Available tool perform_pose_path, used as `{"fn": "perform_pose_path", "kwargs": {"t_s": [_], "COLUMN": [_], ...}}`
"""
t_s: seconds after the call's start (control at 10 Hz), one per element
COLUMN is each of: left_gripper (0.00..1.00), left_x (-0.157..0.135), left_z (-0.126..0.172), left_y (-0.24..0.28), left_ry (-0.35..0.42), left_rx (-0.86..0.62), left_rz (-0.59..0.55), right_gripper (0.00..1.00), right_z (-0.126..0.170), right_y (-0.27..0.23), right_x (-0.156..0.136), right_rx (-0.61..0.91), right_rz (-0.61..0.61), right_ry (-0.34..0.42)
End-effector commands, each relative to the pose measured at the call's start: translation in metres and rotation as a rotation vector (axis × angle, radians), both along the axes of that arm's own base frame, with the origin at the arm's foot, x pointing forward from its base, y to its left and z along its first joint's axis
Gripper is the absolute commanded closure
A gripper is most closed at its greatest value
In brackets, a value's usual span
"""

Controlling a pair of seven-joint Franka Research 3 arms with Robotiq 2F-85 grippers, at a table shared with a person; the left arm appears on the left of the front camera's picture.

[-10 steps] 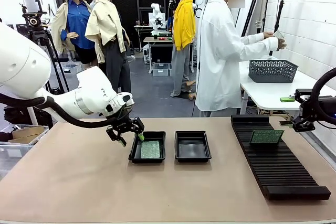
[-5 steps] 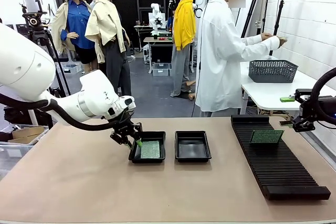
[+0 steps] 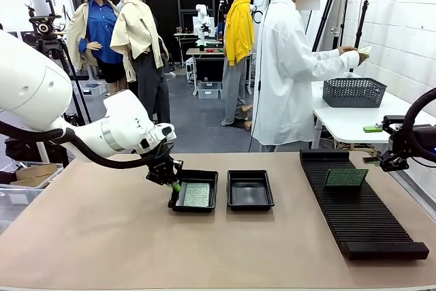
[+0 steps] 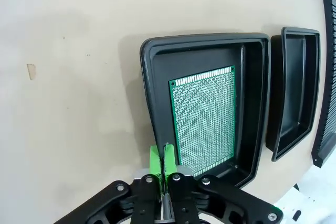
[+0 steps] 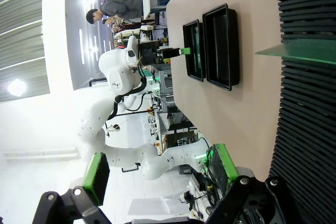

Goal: Inspect and transfer BCBs to ESD trays.
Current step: Pick up the ESD tray and place it on the left side of the table.

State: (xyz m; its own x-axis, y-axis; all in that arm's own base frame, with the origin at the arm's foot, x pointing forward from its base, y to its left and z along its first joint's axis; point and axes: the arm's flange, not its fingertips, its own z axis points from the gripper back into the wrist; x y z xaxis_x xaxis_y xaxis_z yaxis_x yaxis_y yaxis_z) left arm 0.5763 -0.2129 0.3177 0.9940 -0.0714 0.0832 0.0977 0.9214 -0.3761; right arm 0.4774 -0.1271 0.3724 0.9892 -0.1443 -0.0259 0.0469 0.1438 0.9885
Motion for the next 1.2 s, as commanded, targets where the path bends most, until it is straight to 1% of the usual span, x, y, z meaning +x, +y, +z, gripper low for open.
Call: {"fn": "perform_pose_path", "kwargs": {"t_s": [0.0,0.8,0.9,1.0,1.1], "left_gripper": [1.00,1.00,1.00,1.00,1.00], "left_x": [0.000,0.000,0.000,0.000,0.001], "left_z": [0.000,0.000,0.000,0.002,0.004], "left_y": [-0.001,0.000,0.014,0.032,0.049], "left_ry": [-0.004,0.001,-0.010,-0.012,-0.029], "left_rx": [0.000,0.000,-0.007,-0.017,-0.012], "left_rz": [0.000,0.000,0.029,0.039,0.040], "right_gripper": [0.00,0.00,0.00,0.00,0.00], "right_z": [0.000,0.000,0.000,0.000,0.000], "right_y": [0.000,0.000,0.000,0.000,0.000], "right_x": [-0.001,-0.001,-0.001,-0.001,-0.001], "right_rx": [-0.001,-0.001,-0.001,-0.001,-0.001], "right_rz": [-0.003,-0.003,-0.003,-0.003,-0.003], "right_ry": [-0.001,-0.001,-0.001,-0.001,-0.001]}}
